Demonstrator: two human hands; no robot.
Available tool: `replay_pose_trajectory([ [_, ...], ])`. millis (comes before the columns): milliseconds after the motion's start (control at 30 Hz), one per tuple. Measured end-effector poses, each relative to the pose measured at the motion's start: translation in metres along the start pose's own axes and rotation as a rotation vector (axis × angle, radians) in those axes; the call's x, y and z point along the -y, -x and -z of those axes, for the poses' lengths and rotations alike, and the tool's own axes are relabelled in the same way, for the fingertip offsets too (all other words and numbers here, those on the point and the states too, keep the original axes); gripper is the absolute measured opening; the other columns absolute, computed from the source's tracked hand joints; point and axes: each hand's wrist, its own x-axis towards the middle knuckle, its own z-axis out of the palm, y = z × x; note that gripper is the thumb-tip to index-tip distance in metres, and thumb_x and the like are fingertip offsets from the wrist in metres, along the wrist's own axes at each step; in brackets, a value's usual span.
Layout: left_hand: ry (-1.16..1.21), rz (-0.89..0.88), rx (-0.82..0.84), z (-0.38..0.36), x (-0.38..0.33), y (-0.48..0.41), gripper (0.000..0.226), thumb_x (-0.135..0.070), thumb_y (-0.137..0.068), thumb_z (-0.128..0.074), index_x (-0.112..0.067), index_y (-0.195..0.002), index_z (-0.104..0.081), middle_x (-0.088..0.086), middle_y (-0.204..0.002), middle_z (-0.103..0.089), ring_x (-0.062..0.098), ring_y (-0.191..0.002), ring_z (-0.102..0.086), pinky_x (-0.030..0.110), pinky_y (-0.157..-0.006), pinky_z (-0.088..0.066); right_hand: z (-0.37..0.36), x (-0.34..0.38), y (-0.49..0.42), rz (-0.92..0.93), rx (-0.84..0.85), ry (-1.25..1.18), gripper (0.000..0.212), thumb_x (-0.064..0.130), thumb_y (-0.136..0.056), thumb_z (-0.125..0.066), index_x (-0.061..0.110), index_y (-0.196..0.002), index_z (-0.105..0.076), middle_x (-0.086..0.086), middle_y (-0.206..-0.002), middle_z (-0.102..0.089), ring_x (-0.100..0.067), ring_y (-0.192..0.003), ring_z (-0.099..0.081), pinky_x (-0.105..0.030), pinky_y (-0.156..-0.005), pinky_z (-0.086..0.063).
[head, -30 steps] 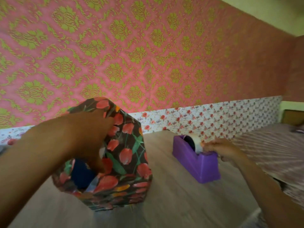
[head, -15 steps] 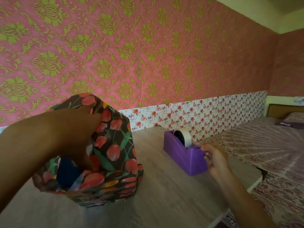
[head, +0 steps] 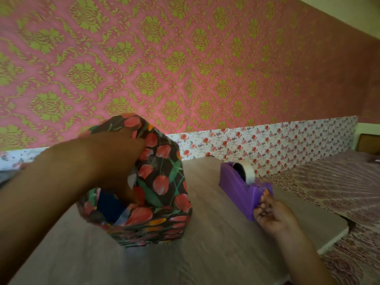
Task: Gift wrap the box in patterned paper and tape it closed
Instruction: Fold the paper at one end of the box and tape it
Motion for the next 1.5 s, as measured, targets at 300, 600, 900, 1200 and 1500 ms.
replay_pose_trajectory([
  [300, 0.103, 0.073, 0.154, 0.052, -0.028, 0.034, 0.092, -0.059, -0.063, -0.076, -0.016, -0.134, -0.038, 0.008, -0.132, -0.042, 0.024, -0.117, -0.048, 0.033, -0.098, -0.043, -0.011, -0.014, 0.008, 0.032, 0.039, -0.159, 0.029, 0.01, -0.097, -0.043, 0.018, -0.068, -0.043, 0.009, -0.031, -0.037, 0.0, -0.033, -0.032, -0.009, -0.04, -0.028],
  [600, 0.161, 0.102, 0.129, 0.055, -0.034, 0.039, 0.086, -0.057, -0.066, -0.075, -0.013, -0.131, -0.04, 0.01, -0.13, -0.042, 0.028, -0.112, -0.05, 0.041, -0.097, -0.045, -0.044, -0.042, 0.083, 0.502, 0.406, 0.072, 0.014, 0.021, -0.084, -0.058, 0.022, -0.073, -0.066, 0.01, -0.053, -0.052, 0.0, -0.044, -0.042, -0.01, -0.039, -0.033],
  [900, 0.139, 0.106, 0.102, 0.055, -0.033, 0.041, 0.088, -0.056, -0.067, -0.075, -0.013, -0.133, -0.035, 0.009, -0.128, -0.038, 0.026, -0.113, -0.046, 0.037, -0.094, -0.044, -0.127, -0.038, 0.159, 0.964, 0.932, 1.001, 0.021, 0.004, -0.075, -0.073, 0.025, -0.07, -0.073, 0.0, -0.06, -0.07, -0.002, -0.05, -0.06, -0.017, -0.053, -0.046],
  [1200, 0.119, 0.115, 0.086, 0.052, -0.033, 0.04, 0.092, -0.053, -0.066, -0.078, -0.014, -0.136, -0.032, 0.013, -0.137, -0.032, 0.033, -0.12, -0.044, 0.042, -0.097, -0.043, -0.146, -0.055, 0.161, 1.088, 0.703, 1.391, 0.026, 0.036, -0.067, -0.075, 0.046, -0.049, -0.059, 0.009, -0.065, -0.066, -0.025, -0.082, -0.063, -0.047, -0.092, -0.043],
  [1500, 0.068, 0.11, 0.097, 0.054, -0.035, 0.038, 0.093, -0.057, -0.066, -0.076, -0.014, -0.135, -0.033, 0.011, -0.133, -0.038, 0.027, -0.114, -0.047, 0.036, -0.093, -0.043, -0.15, -0.053, 0.149, 1.202, 0.448, 1.443, 0.078, 0.058, -0.039, -0.069, 0.031, -0.106, -0.04, 0.008, -0.102, -0.031, -0.016, -0.1, -0.03, -0.029, -0.08, -0.02],
])
